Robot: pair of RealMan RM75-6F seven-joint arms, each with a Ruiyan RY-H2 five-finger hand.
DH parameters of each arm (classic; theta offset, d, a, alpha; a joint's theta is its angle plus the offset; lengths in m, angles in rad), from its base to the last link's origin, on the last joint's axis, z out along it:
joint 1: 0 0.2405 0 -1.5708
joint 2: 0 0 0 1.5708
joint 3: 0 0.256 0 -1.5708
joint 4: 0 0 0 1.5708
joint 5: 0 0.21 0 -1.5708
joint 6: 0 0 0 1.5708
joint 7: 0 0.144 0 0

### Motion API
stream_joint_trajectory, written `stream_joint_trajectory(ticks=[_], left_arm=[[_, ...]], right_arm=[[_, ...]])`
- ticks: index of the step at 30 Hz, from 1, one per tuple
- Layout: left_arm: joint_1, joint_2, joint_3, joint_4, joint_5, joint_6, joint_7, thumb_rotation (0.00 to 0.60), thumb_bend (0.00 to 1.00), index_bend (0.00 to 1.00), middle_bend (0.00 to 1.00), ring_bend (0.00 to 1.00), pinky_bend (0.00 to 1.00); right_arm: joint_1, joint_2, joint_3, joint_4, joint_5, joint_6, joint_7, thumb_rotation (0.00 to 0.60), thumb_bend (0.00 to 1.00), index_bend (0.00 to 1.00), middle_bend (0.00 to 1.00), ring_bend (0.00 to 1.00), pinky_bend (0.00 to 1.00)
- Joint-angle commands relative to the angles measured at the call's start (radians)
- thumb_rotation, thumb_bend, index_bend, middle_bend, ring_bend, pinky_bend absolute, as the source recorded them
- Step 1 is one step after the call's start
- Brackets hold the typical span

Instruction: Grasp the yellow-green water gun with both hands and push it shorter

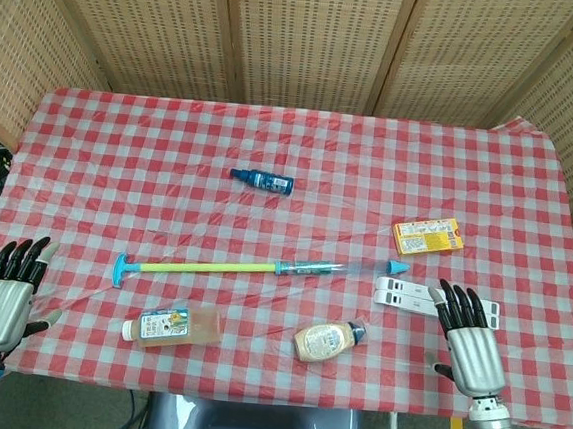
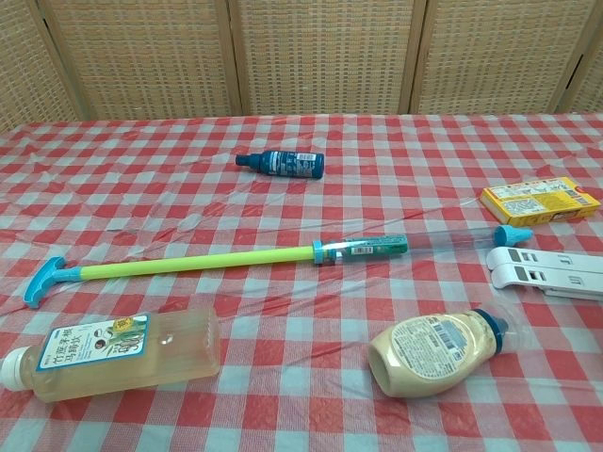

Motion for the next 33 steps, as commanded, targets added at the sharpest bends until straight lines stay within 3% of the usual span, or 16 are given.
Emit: stream_joint_trajectory(ticks=[1, 21, 27, 29, 31, 33], left_arm=[[0.002, -0.002, -0.003, 0.001, 0.0, -0.003, 0.003, 0.6, 0.17, 0.0, 0.0, 0.0, 0.0], [0.004, -0.006, -0.029, -0.016, -0.015, -0.044, -0.001, 0.6, 0.17, 0.0, 0.0, 0.0, 0.0], [-0.029, 0.006, -0.088, -0.068, -0.058, -0.065, 0.063, 0.6, 0.17, 0.0, 0.0, 0.0, 0.0], [-0.045, 0.007, -0.114, -0.093, -0.076, -0.067, 0.104, 0.6, 0.18, 0.0, 0.02, 0.06, 0.09], [-0.063, 0.005, -0.137, -0.113, -0.088, -0.074, 0.13, 0.6, 0.18, 0.03, 0.18, 0.27, 0.29], [-0.092, -0.006, -0.171, -0.134, -0.11, -0.09, 0.161, 0.6, 0.19, 0.11, 0.37, 0.42, 0.42]], right_arm=[[-0.001, -0.001, 0.002, 0.001, 0.002, -0.004, -0.001, 0.6, 0.17, 0.0, 0.0, 0.0, 0.0], [-0.004, 0.013, 0.014, -0.009, -0.011, -0.012, 0.036, 0.6, 0.17, 0.0, 0.0, 0.0, 0.0], [-0.002, 0.021, 0.02, -0.008, -0.003, -0.022, 0.06, 0.6, 0.17, 0.0, 0.0, 0.0, 0.0], [-0.002, 0.024, 0.021, -0.007, -0.004, -0.022, 0.065, 0.6, 0.17, 0.0, 0.0, 0.0, 0.0], [-0.002, 0.025, 0.023, -0.007, -0.003, -0.023, 0.069, 0.6, 0.17, 0.0, 0.0, 0.0, 0.0], [-0.001, 0.026, 0.025, -0.007, -0.001, -0.025, 0.076, 0.6, 0.17, 0.0, 0.0, 0.0, 0.0]])
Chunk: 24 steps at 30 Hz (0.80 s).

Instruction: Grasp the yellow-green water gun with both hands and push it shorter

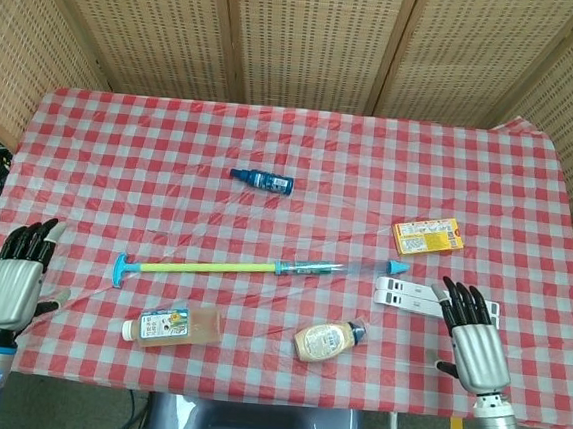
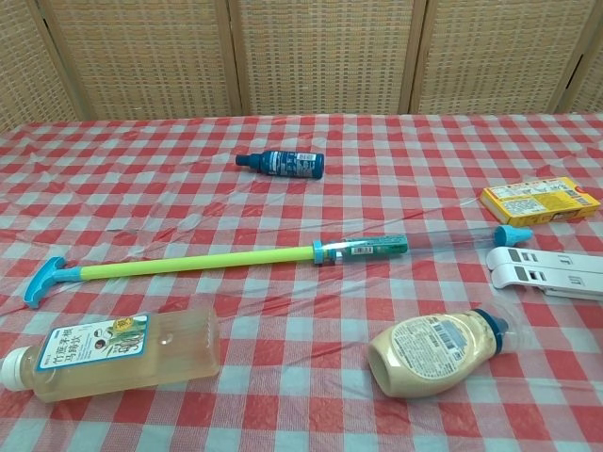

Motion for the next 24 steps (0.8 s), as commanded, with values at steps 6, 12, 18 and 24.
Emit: stream_joint_trajectory(ticks=[6, 12, 18, 24], left_arm=[[-0.128, -0.051, -0.113, -0.073, -0.167, -0.118, 0.143, 0.6, 0.25, 0.42, 0.75, 0.72, 0.63], [-0.21, -0.101, -0.161, -0.049, -0.373, -0.211, 0.23, 0.6, 0.27, 0.5, 0.89, 0.84, 0.72], [-0.277, -0.156, -0.181, -0.006, -0.552, -0.242, 0.306, 0.6, 0.27, 0.53, 0.93, 0.88, 0.75], [-0.31, -0.191, -0.174, 0.038, -0.629, -0.251, 0.321, 0.6, 0.28, 0.49, 0.94, 0.89, 0.76]], right_arm=[[0.004, 0.0, 0.008, 0.007, 0.016, -0.017, 0.014, 0.6, 0.17, 0.0, 0.0, 0.0, 0.0], [0.008, -0.006, 0.01, 0.019, 0.028, -0.036, 0.018, 0.6, 0.17, 0.0, 0.0, 0.0, 0.0], [0.011, -0.007, 0.012, 0.02, 0.038, -0.049, 0.021, 0.6, 0.17, 0.0, 0.0, 0.0, 0.0], [0.009, -0.005, 0.009, 0.017, 0.033, -0.048, 0.024, 0.6, 0.17, 0.0, 0.0, 0.0, 0.0]])
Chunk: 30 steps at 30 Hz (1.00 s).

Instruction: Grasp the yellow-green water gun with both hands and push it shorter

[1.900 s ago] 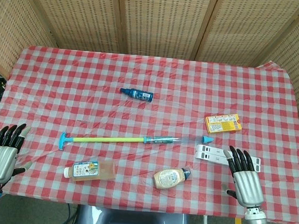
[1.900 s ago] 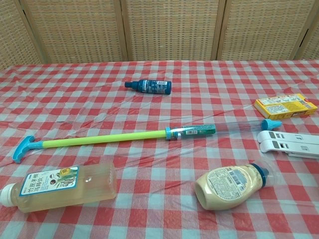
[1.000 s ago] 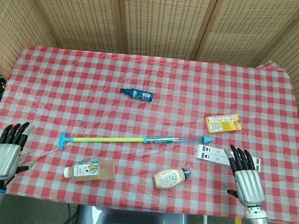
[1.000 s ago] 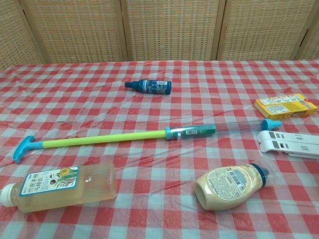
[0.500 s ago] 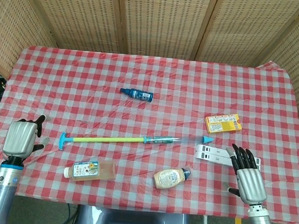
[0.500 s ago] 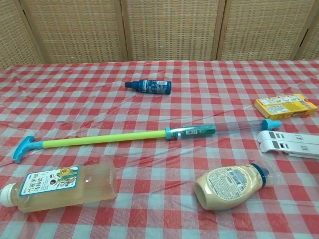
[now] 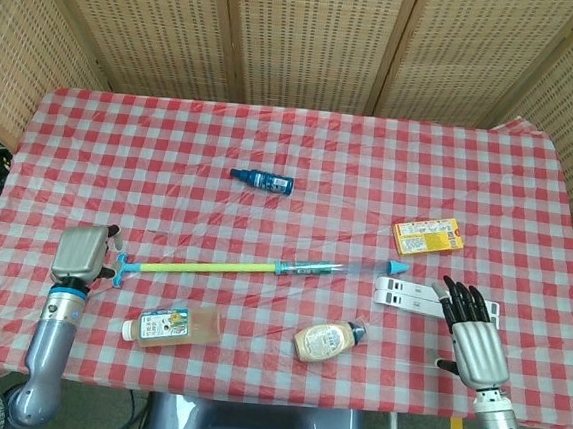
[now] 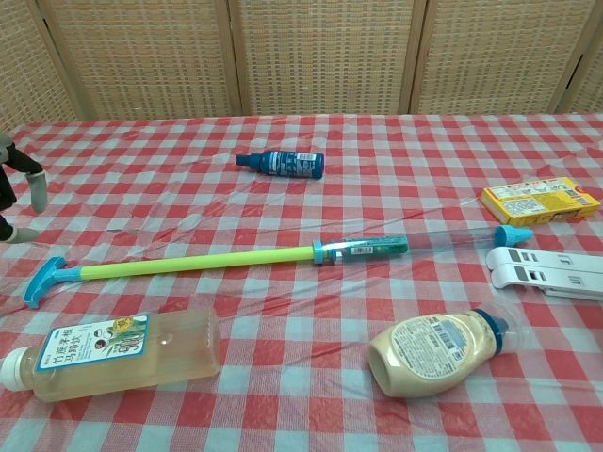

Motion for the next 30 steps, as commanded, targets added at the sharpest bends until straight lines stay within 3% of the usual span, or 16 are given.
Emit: stream_joint_trajectory(ticks=[1, 11, 30], left_arm=[[-0.021, -0.02, 0.0, 0.021, -0.041, -0.016, 0.001, 0.6, 0.28, 0.48, 0.94, 0.89, 0.76], [-0.076, -0.062, 0.025, 0.087, -0.151, -0.067, 0.0, 0.6, 0.34, 0.43, 0.94, 0.89, 0.76], [-0.138, -0.151, 0.072, 0.225, -0.199, -0.087, 0.0, 0.6, 0.35, 0.45, 0.94, 0.89, 0.76]], right_arm=[[-0.001, 0.001, -0.001, -0.002, 0.0, 0.0, 0.001, 0.6, 0.17, 0.0, 0.0, 0.0, 0.0], [-0.002, 0.004, -0.004, -0.009, -0.003, -0.004, 0.007, 0.6, 0.17, 0.0, 0.0, 0.0, 0.0], [-0.005, 0.005, -0.001, -0.009, 0.0, -0.002, 0.017, 0.6, 0.17, 0.0, 0.0, 0.0, 0.0]])
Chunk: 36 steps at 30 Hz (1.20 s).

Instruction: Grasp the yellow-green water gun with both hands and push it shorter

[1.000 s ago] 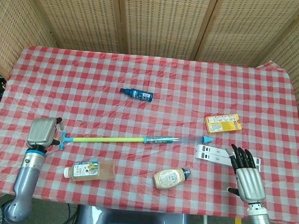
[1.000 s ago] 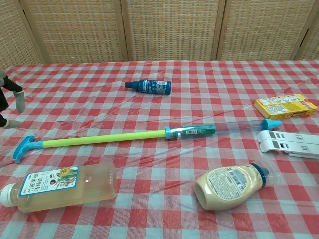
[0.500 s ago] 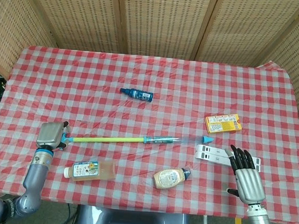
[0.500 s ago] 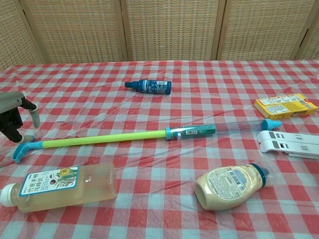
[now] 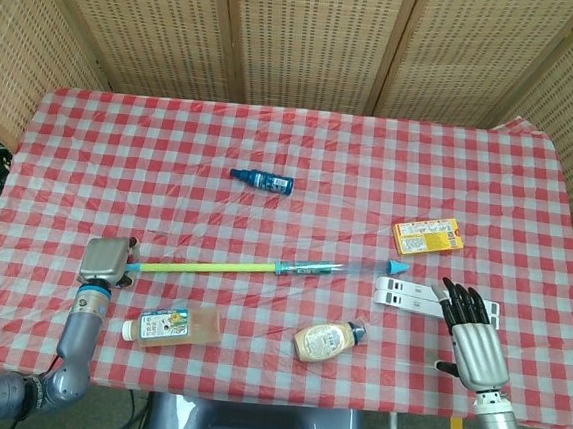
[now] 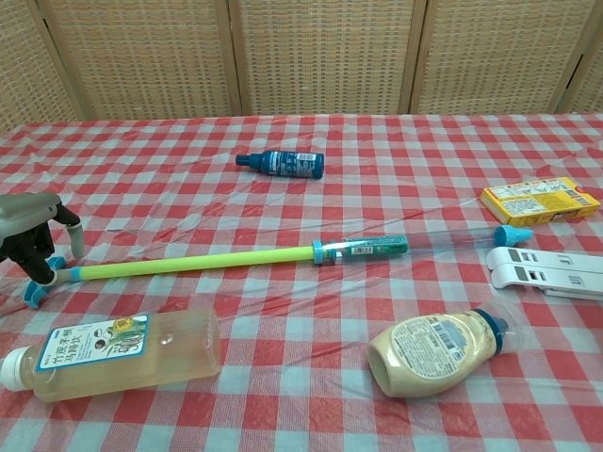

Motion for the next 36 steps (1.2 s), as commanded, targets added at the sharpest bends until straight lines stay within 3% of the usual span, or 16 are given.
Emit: stream_joint_trajectory(ticks=[1, 15, 22, 26, 29, 36], left_arm=[[-0.008, -0.012, 0.005, 0.016, -0.006, -0.004, -0.002, 0.6, 0.35, 0.45, 0.94, 0.89, 0.76], [-0.024, -0.042, 0.02, 0.072, -0.032, -0.021, -0.016, 0.6, 0.36, 0.47, 0.94, 0.89, 0.76], [-0.027, -0.052, 0.026, 0.094, -0.042, -0.034, -0.027, 0.6, 0.42, 0.49, 0.94, 0.89, 0.76], [-0.027, -0.052, 0.025, 0.093, -0.033, -0.032, -0.04, 0.6, 0.52, 0.58, 0.94, 0.89, 0.76], [-0.024, -0.031, 0.011, 0.045, 0.014, 0.003, -0.066, 0.6, 0.57, 0.64, 0.94, 0.89, 0.76], [-0.028, 0.05, -0.03, -0.108, 0.07, 0.086, -0.061, 0.6, 0.57, 0.71, 0.94, 0.89, 0.76]], right_arm=[[-0.001, 0.001, 0.001, -0.001, 0.001, 0.001, 0.005, 0.6, 0.17, 0.0, 0.0, 0.0, 0.0], [-0.001, 0.002, 0.0, 0.0, 0.001, -0.001, 0.017, 0.6, 0.17, 0.0, 0.0, 0.0, 0.0], [-0.002, 0.001, -0.001, 0.0, -0.005, 0.003, 0.02, 0.6, 0.17, 0.0, 0.0, 0.0, 0.0], [-0.003, 0.0, -0.001, 0.001, -0.006, 0.004, 0.02, 0.6, 0.17, 0.0, 0.0, 0.0, 0.0], [-0.003, 0.0, -0.002, 0.001, -0.007, 0.004, 0.019, 0.6, 0.17, 0.0, 0.0, 0.0, 0.0], [-0.002, 0.0, -0.001, -0.003, -0.005, -0.001, 0.015, 0.6, 0.17, 0.0, 0.0, 0.0, 0.0]])
